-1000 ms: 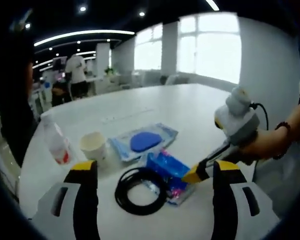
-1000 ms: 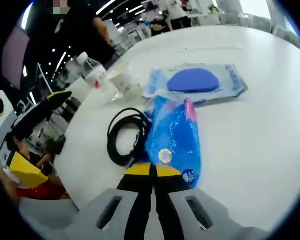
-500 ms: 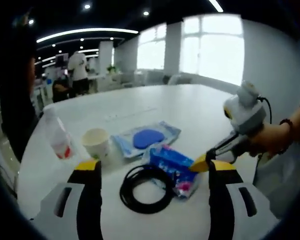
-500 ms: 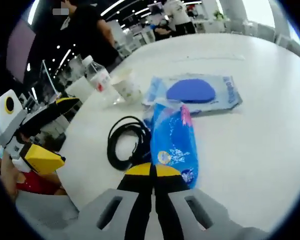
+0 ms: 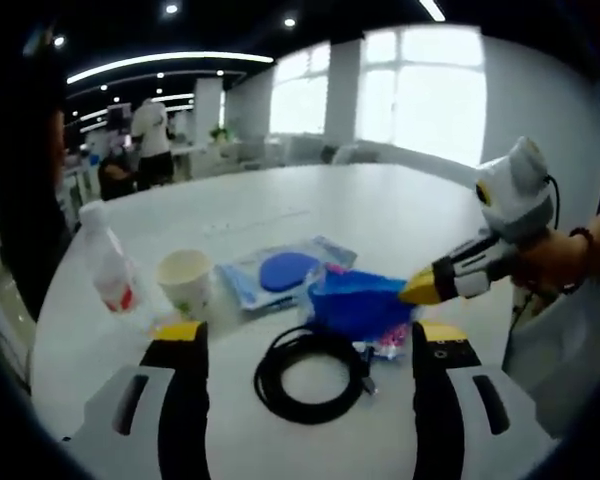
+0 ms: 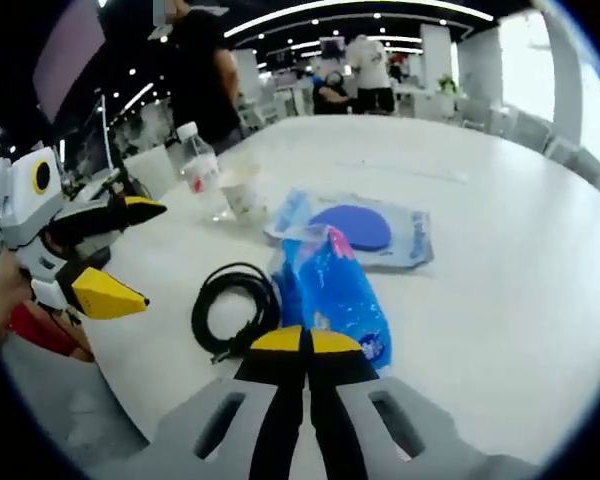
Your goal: Arrange the tabletop items into an orderly group along one side of the table until the central work area is clear of visible clutter.
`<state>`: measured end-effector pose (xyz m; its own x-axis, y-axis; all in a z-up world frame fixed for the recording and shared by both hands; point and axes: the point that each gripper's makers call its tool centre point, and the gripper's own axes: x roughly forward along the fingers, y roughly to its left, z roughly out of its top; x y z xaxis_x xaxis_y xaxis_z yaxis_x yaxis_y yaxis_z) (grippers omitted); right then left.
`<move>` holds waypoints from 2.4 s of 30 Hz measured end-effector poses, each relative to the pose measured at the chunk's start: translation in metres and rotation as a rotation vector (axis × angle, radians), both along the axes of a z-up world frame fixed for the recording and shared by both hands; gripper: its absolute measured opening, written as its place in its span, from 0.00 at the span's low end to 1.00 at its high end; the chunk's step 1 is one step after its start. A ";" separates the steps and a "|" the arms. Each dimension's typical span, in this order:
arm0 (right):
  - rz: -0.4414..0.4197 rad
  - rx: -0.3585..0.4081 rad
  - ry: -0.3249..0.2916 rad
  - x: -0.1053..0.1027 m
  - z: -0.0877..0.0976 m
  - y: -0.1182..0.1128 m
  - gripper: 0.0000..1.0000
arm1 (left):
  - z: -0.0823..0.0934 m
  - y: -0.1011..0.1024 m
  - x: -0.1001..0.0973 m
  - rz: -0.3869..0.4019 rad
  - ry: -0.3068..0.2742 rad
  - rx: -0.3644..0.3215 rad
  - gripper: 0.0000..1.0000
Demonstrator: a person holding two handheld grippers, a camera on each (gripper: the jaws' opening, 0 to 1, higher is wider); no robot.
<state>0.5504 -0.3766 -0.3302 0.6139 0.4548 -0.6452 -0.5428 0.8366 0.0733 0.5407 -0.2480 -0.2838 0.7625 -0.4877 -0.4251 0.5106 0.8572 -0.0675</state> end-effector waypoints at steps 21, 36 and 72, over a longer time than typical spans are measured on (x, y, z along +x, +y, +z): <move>0.196 0.090 -0.063 -0.028 0.041 0.019 0.01 | -0.007 -0.008 -0.001 -0.039 -0.007 0.041 0.68; 0.320 0.143 -0.040 -0.055 0.049 0.039 0.01 | -0.012 0.003 0.000 0.000 0.031 0.000 0.43; 0.245 0.180 -0.044 -0.037 0.046 0.053 0.02 | -0.012 0.021 -0.001 0.237 0.187 -0.248 0.00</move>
<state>0.5135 -0.3232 -0.2840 0.4970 0.6974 -0.5163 -0.7330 0.6559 0.1803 0.5401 -0.2266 -0.2958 0.7867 -0.4128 -0.4591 0.2598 0.8959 -0.3604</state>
